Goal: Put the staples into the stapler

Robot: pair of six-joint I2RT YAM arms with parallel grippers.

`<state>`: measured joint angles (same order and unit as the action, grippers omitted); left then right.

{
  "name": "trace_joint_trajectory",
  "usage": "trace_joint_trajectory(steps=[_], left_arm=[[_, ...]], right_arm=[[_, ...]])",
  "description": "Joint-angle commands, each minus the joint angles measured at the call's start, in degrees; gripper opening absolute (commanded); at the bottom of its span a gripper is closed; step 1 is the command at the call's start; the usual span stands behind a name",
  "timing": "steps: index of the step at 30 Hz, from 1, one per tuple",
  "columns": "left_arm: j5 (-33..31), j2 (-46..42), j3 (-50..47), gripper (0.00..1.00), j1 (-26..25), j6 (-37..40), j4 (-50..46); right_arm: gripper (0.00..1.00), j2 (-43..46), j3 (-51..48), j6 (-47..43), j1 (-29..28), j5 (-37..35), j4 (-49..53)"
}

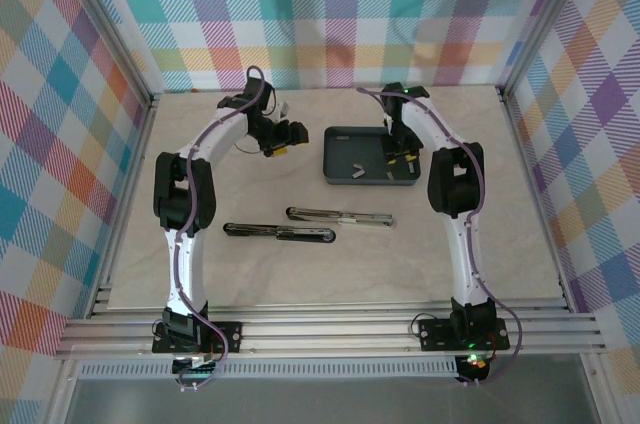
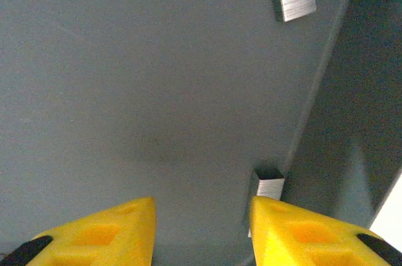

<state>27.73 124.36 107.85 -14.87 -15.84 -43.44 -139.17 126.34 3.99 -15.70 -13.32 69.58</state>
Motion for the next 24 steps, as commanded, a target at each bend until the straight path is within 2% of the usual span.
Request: trace_joint_trajectory(steps=[1,10,24], left_arm=[[-0.2,0.5,1.5,0.72,-0.2,0.2,-1.3],[-0.2,0.4,1.3,0.72,-0.3,1.0,-1.4],[0.2,0.6,1.0,0.72,-0.3,2.2,-1.8]], right_arm=[[0.45,-1.2,2.1,2.4,-0.1,-1.4,2.7],[0.46,-2.4,2.5,5.6,-0.1,-6.3,4.1],[0.46,-5.5,3.1,6.2,0.0,1.8,5.5]])
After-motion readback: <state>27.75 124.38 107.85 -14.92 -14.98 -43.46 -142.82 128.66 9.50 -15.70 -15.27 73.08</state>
